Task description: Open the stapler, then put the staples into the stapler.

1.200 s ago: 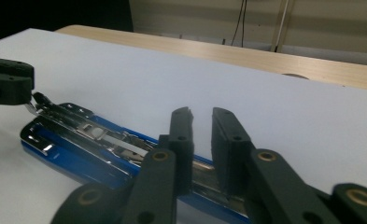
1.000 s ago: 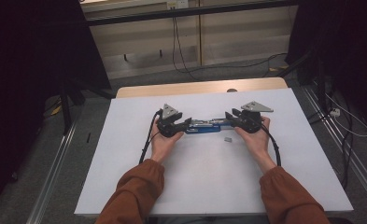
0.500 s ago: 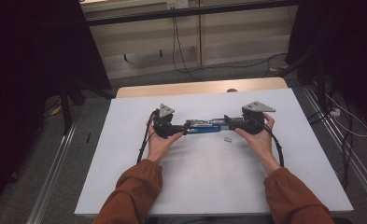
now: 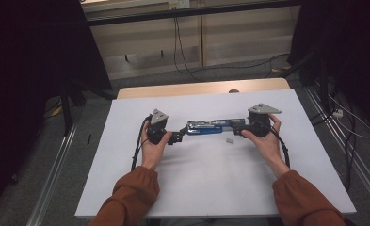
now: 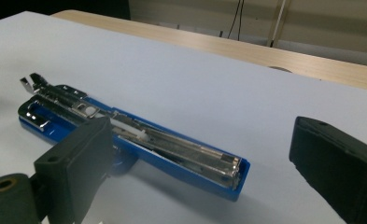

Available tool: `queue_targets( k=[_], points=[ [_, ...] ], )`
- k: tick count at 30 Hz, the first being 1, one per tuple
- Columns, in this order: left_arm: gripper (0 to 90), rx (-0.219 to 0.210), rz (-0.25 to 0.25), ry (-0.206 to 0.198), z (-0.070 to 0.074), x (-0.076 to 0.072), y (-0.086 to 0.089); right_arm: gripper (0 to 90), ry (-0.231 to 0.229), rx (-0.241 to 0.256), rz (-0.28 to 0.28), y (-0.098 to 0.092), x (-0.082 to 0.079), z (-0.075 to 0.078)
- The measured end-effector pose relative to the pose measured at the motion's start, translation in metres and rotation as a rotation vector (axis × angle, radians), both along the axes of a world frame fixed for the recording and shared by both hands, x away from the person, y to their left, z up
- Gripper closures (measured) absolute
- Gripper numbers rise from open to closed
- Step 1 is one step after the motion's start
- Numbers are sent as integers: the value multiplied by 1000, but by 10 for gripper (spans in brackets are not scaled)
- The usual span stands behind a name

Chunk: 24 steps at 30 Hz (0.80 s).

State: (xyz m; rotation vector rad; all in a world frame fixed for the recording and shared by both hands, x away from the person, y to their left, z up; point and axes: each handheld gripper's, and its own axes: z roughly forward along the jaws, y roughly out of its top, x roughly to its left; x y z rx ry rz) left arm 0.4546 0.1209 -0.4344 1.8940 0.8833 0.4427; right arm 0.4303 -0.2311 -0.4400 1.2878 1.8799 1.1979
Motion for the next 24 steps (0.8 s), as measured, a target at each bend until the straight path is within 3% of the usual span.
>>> queue_targets(
  k=[3, 10, 16, 24],
  points=[
    [38, -23, 2, 5, 0, -6, 6, 64, 6, 0, 12, -1, -4, 2],
    [42, -8, -13, -14, 4, -23, 12, 70, 10, 15, 21, -7, -11, 3],
    [42, -30, -41, -25, 5, -34, 20, 78, 19, 13, 34, -10, -17, 3],
    [42, -22, -12, -25, 3, -46, 32, 100, 30, 12, 63, -13, -26, 10]
  ],
)
